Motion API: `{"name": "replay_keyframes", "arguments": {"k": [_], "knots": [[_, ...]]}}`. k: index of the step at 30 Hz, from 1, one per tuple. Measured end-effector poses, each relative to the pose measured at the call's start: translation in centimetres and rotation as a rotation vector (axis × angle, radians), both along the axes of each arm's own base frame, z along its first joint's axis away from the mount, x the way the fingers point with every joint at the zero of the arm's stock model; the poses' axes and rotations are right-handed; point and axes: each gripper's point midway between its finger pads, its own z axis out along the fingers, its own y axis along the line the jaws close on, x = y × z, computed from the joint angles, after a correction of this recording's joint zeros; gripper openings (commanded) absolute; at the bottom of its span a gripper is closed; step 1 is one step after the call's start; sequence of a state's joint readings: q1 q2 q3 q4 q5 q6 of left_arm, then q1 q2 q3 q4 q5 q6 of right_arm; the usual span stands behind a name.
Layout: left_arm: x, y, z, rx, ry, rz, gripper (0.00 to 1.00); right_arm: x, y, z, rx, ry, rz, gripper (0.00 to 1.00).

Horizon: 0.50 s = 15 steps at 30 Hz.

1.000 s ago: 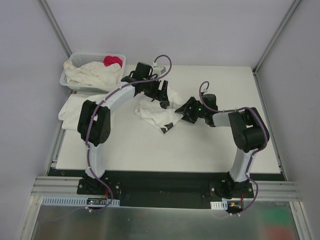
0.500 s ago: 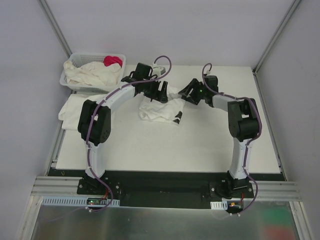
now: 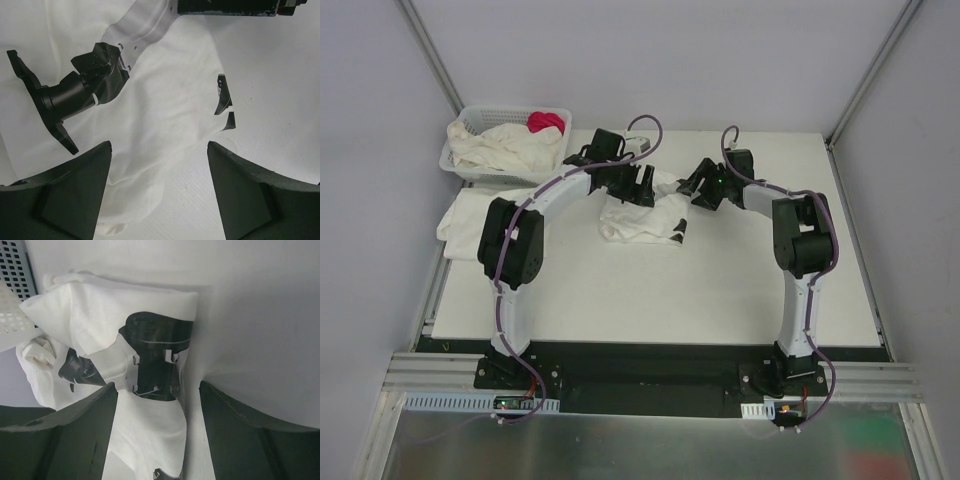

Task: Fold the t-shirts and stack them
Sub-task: Smooth out wrinkles on the folded tshirt

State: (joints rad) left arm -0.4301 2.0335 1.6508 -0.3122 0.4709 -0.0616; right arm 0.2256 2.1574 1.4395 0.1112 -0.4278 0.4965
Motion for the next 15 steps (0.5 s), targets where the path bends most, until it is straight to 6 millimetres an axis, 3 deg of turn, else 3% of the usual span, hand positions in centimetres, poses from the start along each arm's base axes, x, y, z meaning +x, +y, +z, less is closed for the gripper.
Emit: {"name": "replay_keyframes", "arguments": {"k": [8, 15], "knots": [[-0.7, 0.3, -1.9, 0.014, 0.045, 0.010, 0.75, -0.3, 0.2, -0.1, -0.002, 0.005, 0.009, 0.70], [-0.1, 0.1, -1.6, -0.001, 0.032, 0.029, 0.76, -2.5, 2.6, -0.3, 0.001, 0.008, 0.059, 0.70]]}}
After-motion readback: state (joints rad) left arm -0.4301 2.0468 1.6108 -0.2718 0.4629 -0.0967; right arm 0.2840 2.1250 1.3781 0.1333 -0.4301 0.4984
